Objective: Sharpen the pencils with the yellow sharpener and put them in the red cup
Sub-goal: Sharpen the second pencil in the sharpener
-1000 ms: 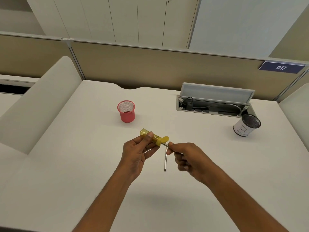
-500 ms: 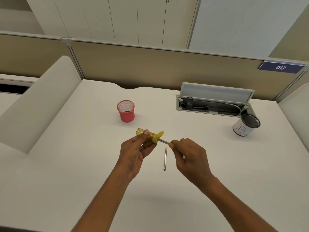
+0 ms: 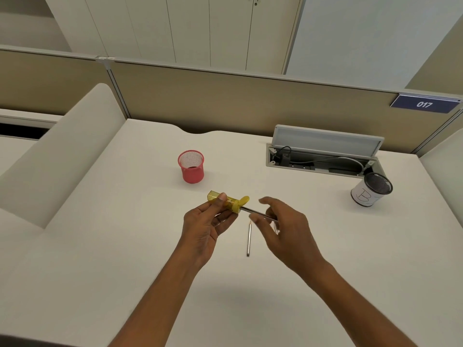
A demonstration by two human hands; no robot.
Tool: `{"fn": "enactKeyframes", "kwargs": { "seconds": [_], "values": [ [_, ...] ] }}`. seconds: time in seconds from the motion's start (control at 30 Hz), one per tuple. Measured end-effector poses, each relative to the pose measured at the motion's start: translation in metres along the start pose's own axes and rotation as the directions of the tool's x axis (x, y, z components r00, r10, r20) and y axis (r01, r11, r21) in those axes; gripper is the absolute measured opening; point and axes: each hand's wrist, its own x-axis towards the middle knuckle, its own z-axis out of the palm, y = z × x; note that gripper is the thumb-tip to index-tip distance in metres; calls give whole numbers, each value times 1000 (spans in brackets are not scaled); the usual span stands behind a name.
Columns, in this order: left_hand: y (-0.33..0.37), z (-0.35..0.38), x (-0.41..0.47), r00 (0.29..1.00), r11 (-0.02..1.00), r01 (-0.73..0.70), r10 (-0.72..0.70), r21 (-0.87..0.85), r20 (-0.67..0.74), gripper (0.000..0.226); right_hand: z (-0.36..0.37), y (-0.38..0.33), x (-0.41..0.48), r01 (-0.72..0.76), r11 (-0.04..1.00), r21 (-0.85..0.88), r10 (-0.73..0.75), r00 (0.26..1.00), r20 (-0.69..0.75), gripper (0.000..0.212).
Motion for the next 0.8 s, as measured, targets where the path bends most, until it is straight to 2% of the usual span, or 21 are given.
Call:
{"fn": "enactKeyframes", "kwargs": {
  "seconds": [0.07,0.13,0.2,0.23,0.3,0.33,0.37,0.4,0.47,0.5,0.53,0.57,0.6,0.63,0.67,0.7,0.73,0.77,0.8],
  "values": [
    [1,1,0,1000,1000,0,0,2,0,39,2,10,-3,251,921,-297,-259,966,12,30],
    [1,1,0,1000,1000,3,-3,16,7,38,4,14,-2,366,821,-437,-398,917,20,21],
    [0,0,0,1000,1000,12,-12,23,8,36,5,15,-2,348,828,-440,-390,921,-5,21],
    [0,-1,0,1000,999,12,-12,29,9,35,6,14,-3,298,883,-362,-330,944,-27,22],
    [0,-2,0,1000,998,1,-2,55,19,31,9,5,-4,89,996,-7,-90,994,-67,24],
    [0,-2,0,1000,998,-6,4,68,27,29,9,-1,-5,-57,981,184,65,997,-39,26],
    [0,-2,1,999,997,-13,11,78,34,27,8,-9,-3,-210,922,325,213,977,25,28],
    [1,-2,1,999,996,-19,15,84,42,25,5,-15,-1,-373,825,424,359,926,116,31],
    [1,-2,1,998,995,-21,16,95,54,25,-4,-20,6,-667,512,541,567,735,371,36],
    [1,-2,1,998,995,-17,12,100,57,26,-9,-21,10,-760,357,542,592,633,499,35],
    [0,-2,1,998,994,-14,8,104,58,26,-13,-21,12,-808,270,523,586,569,577,34],
    [0,-2,1,998,994,-13,7,106,56,26,-15,-21,12,-819,275,503,576,559,596,34],
    [0,-2,1,999,995,-12,7,101,48,27,-13,-19,11,-791,370,487,568,607,556,36],
    [0,-2,1,999,996,-12,8,91,37,27,-11,-18,9,-707,533,466,535,707,462,36],
    [0,-1,1,1000,997,-11,10,76,26,28,-6,-17,6,-553,724,411,451,832,325,33],
    [1,-1,1,1000,998,-11,10,61,17,30,-3,-15,3,-347,885,310,304,936,180,26],
    [2,0,1,1000,999,-8,8,46,10,32,0,-11,0,-146,975,165,132,987,91,24],
    [3,0,1,1000,999,-5,5,32,1,34,2,-7,-2,-1,1000,-6,1,998,59,32],
    [3,0,1,1000,1000,-2,2,21,-7,33,3,-2,-4,115,982,-148,-109,993,53,38]
  ]
}}
